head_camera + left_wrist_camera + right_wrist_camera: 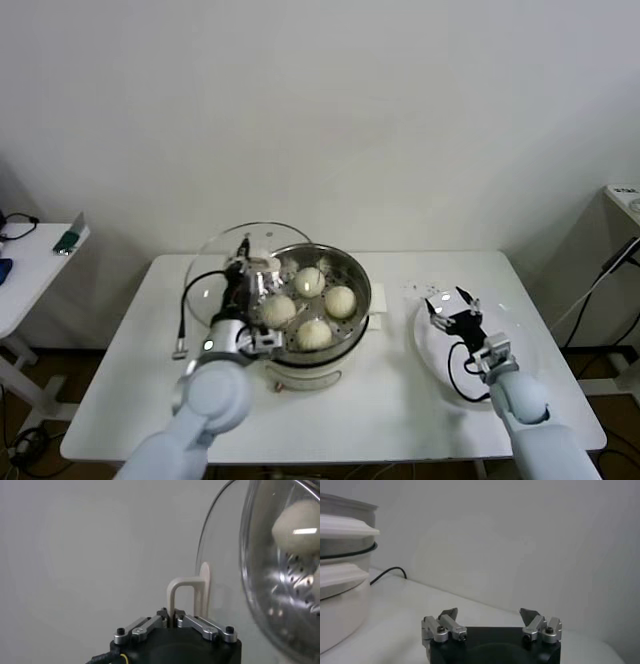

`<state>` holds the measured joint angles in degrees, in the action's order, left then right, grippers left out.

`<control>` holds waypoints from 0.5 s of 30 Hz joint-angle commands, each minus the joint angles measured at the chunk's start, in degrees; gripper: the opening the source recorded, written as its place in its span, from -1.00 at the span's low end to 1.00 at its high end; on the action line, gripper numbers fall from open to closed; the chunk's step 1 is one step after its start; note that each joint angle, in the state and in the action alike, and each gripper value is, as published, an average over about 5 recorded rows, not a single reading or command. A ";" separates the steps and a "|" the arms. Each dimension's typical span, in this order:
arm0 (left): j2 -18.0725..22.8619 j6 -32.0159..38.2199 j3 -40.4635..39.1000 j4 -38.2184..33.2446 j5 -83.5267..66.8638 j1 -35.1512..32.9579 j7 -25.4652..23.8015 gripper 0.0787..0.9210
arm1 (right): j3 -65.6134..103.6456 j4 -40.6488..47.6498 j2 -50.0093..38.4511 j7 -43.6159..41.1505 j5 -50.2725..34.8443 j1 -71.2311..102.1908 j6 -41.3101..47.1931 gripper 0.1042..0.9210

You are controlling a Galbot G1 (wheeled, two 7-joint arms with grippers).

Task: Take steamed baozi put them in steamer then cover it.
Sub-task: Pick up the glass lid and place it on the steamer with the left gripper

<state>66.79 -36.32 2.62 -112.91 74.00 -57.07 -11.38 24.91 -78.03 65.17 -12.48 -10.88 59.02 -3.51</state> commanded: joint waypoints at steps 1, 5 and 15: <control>8.85 -2.77 -5.93 8.54 3.27 6.03 -2.96 -0.84 | 0.09 0.46 0.56 -0.04 0.54 -0.55 -0.19 0.76; 10.20 -2.92 -7.11 9.40 3.64 6.37 -3.15 -0.84 | 0.15 0.84 0.80 -0.06 0.82 -0.72 -0.38 0.76; 10.98 -3.08 -8.90 10.56 5.73 5.72 -3.95 -0.84 | 0.25 1.02 1.21 -0.11 1.03 -0.96 -0.60 0.76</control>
<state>75.09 -38.56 -3.99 -104.78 77.70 -52.50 -14.17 25.12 -77.23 66.12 -12.58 -9.99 58.25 -4.00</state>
